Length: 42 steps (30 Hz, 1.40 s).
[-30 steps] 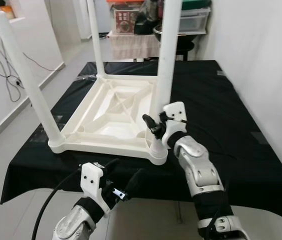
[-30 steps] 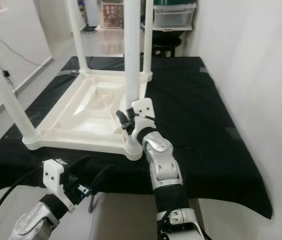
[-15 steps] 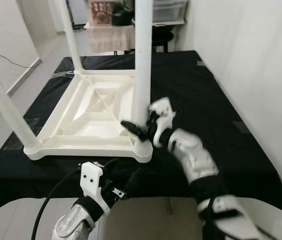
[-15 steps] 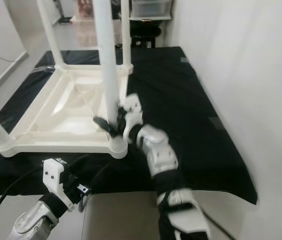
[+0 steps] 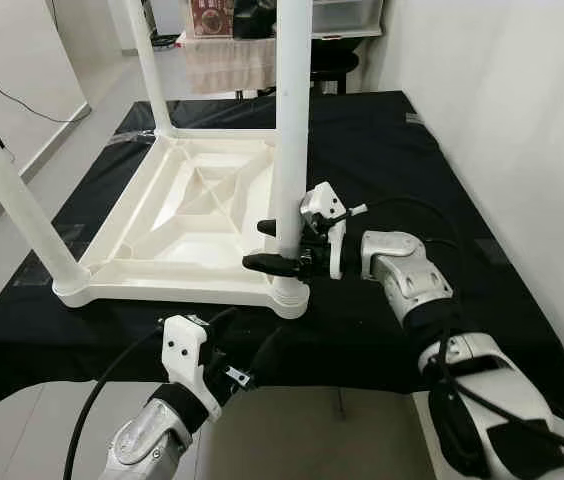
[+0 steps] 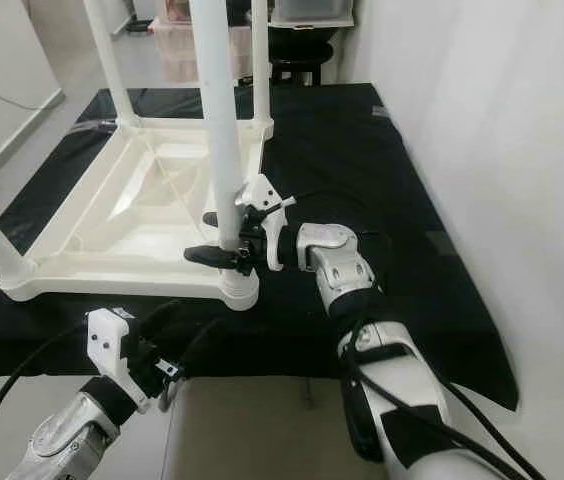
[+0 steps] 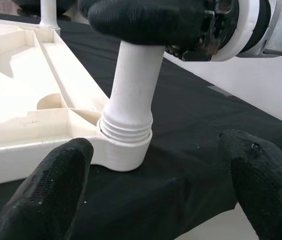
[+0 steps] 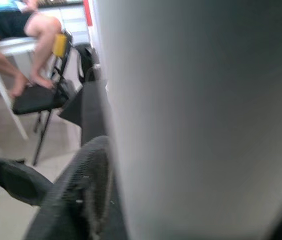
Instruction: Building children table
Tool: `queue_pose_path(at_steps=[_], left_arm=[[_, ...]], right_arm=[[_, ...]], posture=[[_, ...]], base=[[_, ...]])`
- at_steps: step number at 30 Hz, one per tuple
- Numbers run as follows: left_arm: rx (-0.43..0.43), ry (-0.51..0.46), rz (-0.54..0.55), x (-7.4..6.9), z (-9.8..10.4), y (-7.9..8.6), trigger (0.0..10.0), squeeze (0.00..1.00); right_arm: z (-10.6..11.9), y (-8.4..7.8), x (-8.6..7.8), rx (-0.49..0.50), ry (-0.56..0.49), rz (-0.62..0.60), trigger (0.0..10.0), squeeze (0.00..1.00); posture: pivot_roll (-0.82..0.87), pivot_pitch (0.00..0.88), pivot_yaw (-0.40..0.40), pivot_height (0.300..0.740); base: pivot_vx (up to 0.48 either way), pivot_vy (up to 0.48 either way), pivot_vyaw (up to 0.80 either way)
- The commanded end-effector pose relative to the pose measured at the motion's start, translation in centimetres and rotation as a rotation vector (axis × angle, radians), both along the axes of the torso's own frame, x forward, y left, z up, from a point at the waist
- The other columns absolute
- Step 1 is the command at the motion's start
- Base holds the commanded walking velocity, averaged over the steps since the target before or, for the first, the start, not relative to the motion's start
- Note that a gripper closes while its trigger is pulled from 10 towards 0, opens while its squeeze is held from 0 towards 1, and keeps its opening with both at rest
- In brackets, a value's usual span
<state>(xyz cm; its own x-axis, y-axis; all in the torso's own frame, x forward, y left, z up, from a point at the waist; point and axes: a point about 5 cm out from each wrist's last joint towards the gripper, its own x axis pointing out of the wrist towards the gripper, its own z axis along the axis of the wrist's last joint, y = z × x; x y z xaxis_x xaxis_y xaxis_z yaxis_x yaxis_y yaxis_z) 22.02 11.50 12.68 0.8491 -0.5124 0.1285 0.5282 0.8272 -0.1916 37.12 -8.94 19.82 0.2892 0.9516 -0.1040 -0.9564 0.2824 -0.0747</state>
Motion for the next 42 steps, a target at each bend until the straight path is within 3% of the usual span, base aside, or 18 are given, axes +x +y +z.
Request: queue_pose_path(at_steps=[1,10,12,16,17,18,20,26,27,28,29,30,31,35,36,38,39,42], left_arm=[[0.008,0.012,0.008,-0.1,-0.4,0.0,10.0,0.00],[0.001,0.009,0.008,-0.3,-0.2,-0.2,10.0,0.00],[0.000,0.009,0.009,-0.5,-0.2,-0.1,10.0,0.00],[0.000,0.009,0.009,-0.6,-0.2,-0.1,10.0,0.00],[0.000,0.009,0.010,-0.6,-0.1,0.0,10.0,0.00],[0.000,0.009,0.010,-0.6,-0.1,0.0,10.0,0.00],[0.003,0.012,0.010,-0.5,-0.1,0.2,10.0,0.00],[0.004,0.014,0.013,-0.4,-0.2,0.3,10.0,0.00],[0.004,0.014,0.017,-0.4,-0.2,0.3,10.0,0.00],[0.004,0.014,0.017,-0.4,-0.2,0.3,10.0,0.00],[0.004,0.013,0.019,-0.3,-0.2,0.3,10.0,0.00],[0.004,0.013,0.019,-0.3,-0.2,0.3,10.0,0.00],[0.003,0.013,0.019,-0.3,-0.2,0.3,10.0,0.00],[0.003,0.014,0.015,-0.2,-0.2,0.3,10.0,0.00],[0.003,0.014,0.013,-0.1,-0.2,0.2,10.0,0.00],[0.004,0.014,0.013,0.0,-0.2,0.2,10.0,0.00],[0.005,0.013,0.014,0.1,-0.3,0.2,10.0,0.00],[0.006,0.013,0.016,0.2,-0.3,0.2,10.0,0.00]], right_arm=[[0.2,0.5,-0.2,0.022,0.027,0.057,0.0,0.00],[-1.9,-1.2,-0.5,0.010,0.050,-0.004,0.0,0.00],[-4.5,-0.8,-0.6,-0.041,0.078,-0.266,0.0,0.00],[-5.4,-0.6,-0.6,-0.063,0.083,-0.374,0.0,0.00],[-6.6,-0.8,-0.7,-0.046,0.127,-0.703,0.0,0.00],[-6.6,-0.8,-0.7,-0.046,0.127,-0.703,0.0,0.00],[-8.5,2.3,-4.0,-0.091,0.101,-0.754,0.0,0.00],[-8.0,3.3,-4.1,-0.079,0.050,-0.743,0.0,0.00],[-7.8,3.3,-3.7,-0.085,0.040,-0.743,7.6,0.00],[-7.8,3.3,-3.7,-0.085,0.040,-0.743,7.6,0.00],[-7.7,3.3,-3.5,-0.086,0.039,-0.729,10.0,0.00],[-7.7,3.3,-3.5,-0.086,0.039,-0.729,10.0,0.00],[-7.1,3.3,-3.2,-0.056,0.036,-0.722,10.0,1.00],[-4.6,3.8,-2.1,0.078,0.025,-0.531,10.0,1.00],[-2.5,3.9,-1.6,0.143,0.012,-0.347,10.0,0.98],[-1.8,3.8,-1.6,0.146,0.005,-0.289,10.0,0.98],[-1.3,3.3,-2.1,0.059,-0.052,-0.091,10.0,0.00],[-1.3,2.7,-1.9,-0.005,-0.046,0.008,10.0,0.00]], posture=[[0.02,0.042,-0.002,0.740],[0.01,0.058,-0.013,0.740],[0.01,0.066,-0.020,0.740],[0.01,0.066,-0.020,0.740],[0.01,0.069,-0.023,0.740],[0.01,0.069,-0.023,0.740],[0.02,0.070,-0.007,0.740],[0.01,0.068,0.003,0.740],[0.01,0.064,0.005,0.740],[0.01,0.064,0.005,0.740],[0.01,0.064,0.005,0.740],[0.01,0.064,0.005,0.740],[0.01,0.063,0.004,0.740],[0.00,0.059,0.005,0.740],[0.00,0.052,0.004,0.740],[0.00,0.052,0.004,0.740],[0.01,0.045,-0.002,0.740],[0.01,0.039,-0.004,0.740]], base=[[0.000,0.000,0.00],[0.000,0.000,0.00],[0.000,0.000,0.00],[0.000,0.000,0.00],[0.000,0.000,0.00],[0.000,0.000,0.00],[0.000,0.000,0.00],[0.000,0.000,0.00],[0.000,0.000,0.00],[0.000,0.000,0.00],[0.000,0.000,0.00],[0.000,0.000,0.00],[0.000,0.000,0.00],[0.000,0.000,0.00],[0.000,0.000,0.00],[0.000,0.000,0.00],[0.000,0.000,0.00],[0.000,0.000,0.00]])
